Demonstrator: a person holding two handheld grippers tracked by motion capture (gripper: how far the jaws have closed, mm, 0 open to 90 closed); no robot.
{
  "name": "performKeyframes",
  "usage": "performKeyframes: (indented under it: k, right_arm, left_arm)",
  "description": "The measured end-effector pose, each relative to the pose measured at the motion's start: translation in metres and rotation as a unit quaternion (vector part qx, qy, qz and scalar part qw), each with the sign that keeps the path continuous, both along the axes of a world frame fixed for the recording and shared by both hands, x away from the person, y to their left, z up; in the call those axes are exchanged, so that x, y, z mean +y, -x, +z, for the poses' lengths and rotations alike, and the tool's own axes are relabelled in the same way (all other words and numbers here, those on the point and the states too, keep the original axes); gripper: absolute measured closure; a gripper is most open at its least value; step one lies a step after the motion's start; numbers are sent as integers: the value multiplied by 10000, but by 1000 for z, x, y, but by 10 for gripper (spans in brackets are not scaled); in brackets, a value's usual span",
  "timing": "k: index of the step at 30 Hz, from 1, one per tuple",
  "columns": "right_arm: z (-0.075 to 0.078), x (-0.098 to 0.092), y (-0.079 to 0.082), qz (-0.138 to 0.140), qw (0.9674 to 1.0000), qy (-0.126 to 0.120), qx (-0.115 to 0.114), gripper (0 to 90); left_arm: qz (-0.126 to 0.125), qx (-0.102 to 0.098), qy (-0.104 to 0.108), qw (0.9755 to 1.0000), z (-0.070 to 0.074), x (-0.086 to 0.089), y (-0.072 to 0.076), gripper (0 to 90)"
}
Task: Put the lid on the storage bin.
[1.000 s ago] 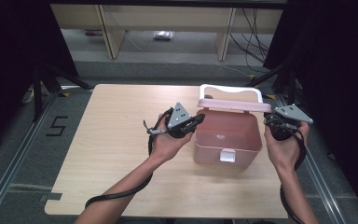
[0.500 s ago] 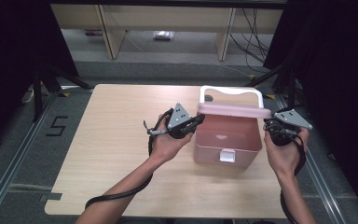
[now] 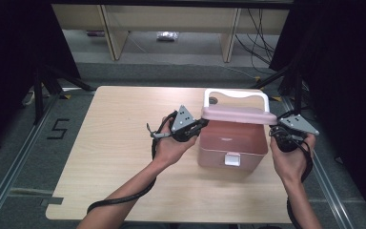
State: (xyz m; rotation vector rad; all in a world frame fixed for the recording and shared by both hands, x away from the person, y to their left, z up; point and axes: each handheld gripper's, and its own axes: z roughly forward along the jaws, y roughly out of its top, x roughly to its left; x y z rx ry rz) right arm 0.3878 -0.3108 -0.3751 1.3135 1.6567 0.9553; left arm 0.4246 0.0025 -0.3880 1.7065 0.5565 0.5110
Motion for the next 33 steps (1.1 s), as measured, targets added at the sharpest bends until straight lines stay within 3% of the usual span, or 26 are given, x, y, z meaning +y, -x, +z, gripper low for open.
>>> performKeyframes:
  k: [4,8,10,11,12,13,16,18,21,23,24,25,26,27,33]
  right_arm:
    - [-1,-2,-1,69,9998,172,-110,869]
    - [-2,0,2,27,10000,10,0,865]
    - [-3,-3,1,118,9998,126,-85,861]
    - [-3,-1,2,52,10000,-51,-29,859]
    - [-3,-4,2,108,9999,74,-75,850]
    - [-4,-2,4,61,10000,-49,19,825]
    - [-7,-5,5,83,10000,0,-47,775]
    - [-8,-6,8,114,9999,-78,61,757]
    - [-10,-9,12,183,9998,29,34,740]
    - [-11,-9,18,215,9996,-77,183,737]
    - [-13,-9,19,229,9995,-117,197,743]
    - [-13,-12,21,301,9994,6,166,759]
    - [-16,-10,24,216,9996,-86,146,781]
    - [-15,-11,28,258,9991,-55,321,801]
    - [-19,-14,42,228,9986,-184,439,890]
  left_arm:
    - [-5,1,4,10000,0,0,0,900]
    - [-13,-13,-14,10000,-1,0,1,900]
    - [-12,-12,-15,10000,-1,0,1,900]
    - [-12,-10,-16,10000,-1,0,2,900]
    - [-22,-5,-24,10000,-2,0,2,900]
    - [-21,-4,-33,10000,-2,1,2,900]
    - [-29,5,-52,10000,-4,1,3,900]
    - [-40,-1,-60,10000,-5,1,4,900]
    - [-30,29,-53,10000,-6,1,5,900]
    - [-35,31,-60,10000,-6,1,5,900]
    - [-38,36,-60,10000,-7,1,5,900]
    - [-46,34,-74,10000,-7,1,5,900]
    - [-59,35,-78,9999,-8,1,6,900]
    - [-59,42,-77,9999,-8,1,6,900]
    - [-71,75,-102,9999,-13,0,8,900]
